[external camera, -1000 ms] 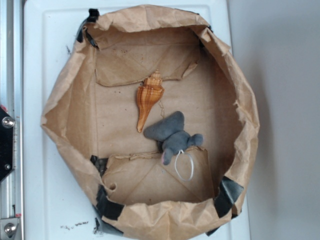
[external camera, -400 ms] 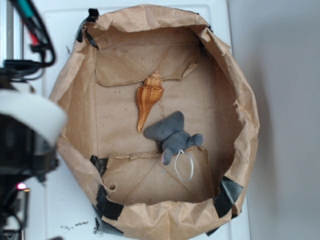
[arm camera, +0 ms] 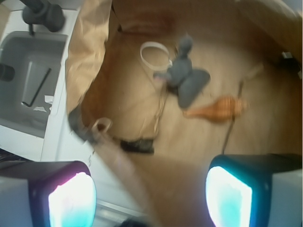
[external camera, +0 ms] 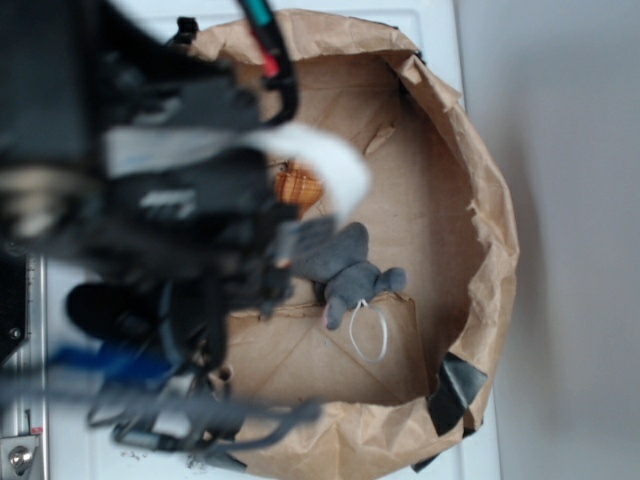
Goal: Grab the gray animal.
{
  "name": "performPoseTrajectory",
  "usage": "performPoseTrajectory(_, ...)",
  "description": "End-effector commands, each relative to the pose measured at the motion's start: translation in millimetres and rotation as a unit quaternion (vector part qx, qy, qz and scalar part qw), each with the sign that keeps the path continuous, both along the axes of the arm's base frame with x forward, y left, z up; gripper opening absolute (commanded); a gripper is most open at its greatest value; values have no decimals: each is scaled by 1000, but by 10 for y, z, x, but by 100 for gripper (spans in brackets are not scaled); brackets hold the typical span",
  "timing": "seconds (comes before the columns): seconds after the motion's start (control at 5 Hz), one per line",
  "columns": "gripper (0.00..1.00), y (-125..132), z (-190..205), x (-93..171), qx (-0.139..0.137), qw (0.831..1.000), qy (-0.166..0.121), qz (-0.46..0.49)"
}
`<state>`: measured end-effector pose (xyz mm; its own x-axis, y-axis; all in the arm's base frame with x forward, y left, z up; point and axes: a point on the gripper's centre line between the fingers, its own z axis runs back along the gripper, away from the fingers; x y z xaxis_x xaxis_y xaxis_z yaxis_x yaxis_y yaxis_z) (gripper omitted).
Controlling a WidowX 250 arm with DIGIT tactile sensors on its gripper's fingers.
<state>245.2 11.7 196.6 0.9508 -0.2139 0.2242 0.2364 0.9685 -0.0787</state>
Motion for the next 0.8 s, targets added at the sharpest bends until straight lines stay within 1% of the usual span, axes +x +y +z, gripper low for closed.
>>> performPoseTrajectory(0.0, 100, 142, -174, 50, 22, 997, -47, -55)
performPoseTrajectory(0.2, 100, 48, -381, 159, 41, 996, -34, -77)
performPoseTrajectory(0.4, 100, -51, -518, 346, 21, 996, -20, -88)
performPoseTrajectory(0.6, 100, -225, -653, 451, -10, 995, -7, -96)
